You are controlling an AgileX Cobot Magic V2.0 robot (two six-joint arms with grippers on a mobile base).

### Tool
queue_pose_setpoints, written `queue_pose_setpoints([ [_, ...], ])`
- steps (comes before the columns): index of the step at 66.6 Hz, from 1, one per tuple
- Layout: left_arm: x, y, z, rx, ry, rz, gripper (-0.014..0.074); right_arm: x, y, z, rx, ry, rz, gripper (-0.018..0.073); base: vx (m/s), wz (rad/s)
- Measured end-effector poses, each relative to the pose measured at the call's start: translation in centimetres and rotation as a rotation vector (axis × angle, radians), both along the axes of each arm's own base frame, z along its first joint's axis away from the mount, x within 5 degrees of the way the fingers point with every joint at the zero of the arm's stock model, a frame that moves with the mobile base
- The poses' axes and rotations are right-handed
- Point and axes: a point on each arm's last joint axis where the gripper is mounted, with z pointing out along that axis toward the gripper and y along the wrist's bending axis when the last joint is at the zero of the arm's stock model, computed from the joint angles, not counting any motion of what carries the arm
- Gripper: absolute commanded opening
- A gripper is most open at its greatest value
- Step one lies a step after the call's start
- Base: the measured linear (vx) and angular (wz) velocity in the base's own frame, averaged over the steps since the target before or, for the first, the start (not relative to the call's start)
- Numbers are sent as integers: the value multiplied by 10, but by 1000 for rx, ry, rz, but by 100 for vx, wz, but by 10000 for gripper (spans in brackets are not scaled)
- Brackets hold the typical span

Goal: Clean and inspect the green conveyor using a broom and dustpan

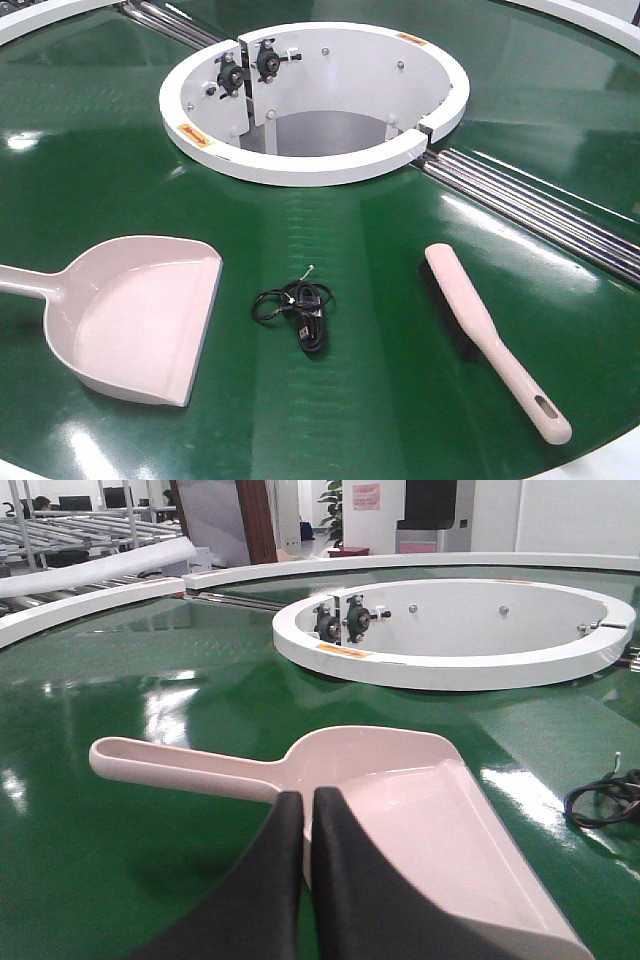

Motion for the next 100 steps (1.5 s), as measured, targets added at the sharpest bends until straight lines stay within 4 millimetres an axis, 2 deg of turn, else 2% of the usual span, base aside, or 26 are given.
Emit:
queue_pose_setpoints([
  [83,0,0,0,1,0,0,-6,0,0,0,0,0,0,-8,0,0],
  [100,0,0,10,-2,-108,2,-6,0,0,0,0,0,0,-8,0,0],
])
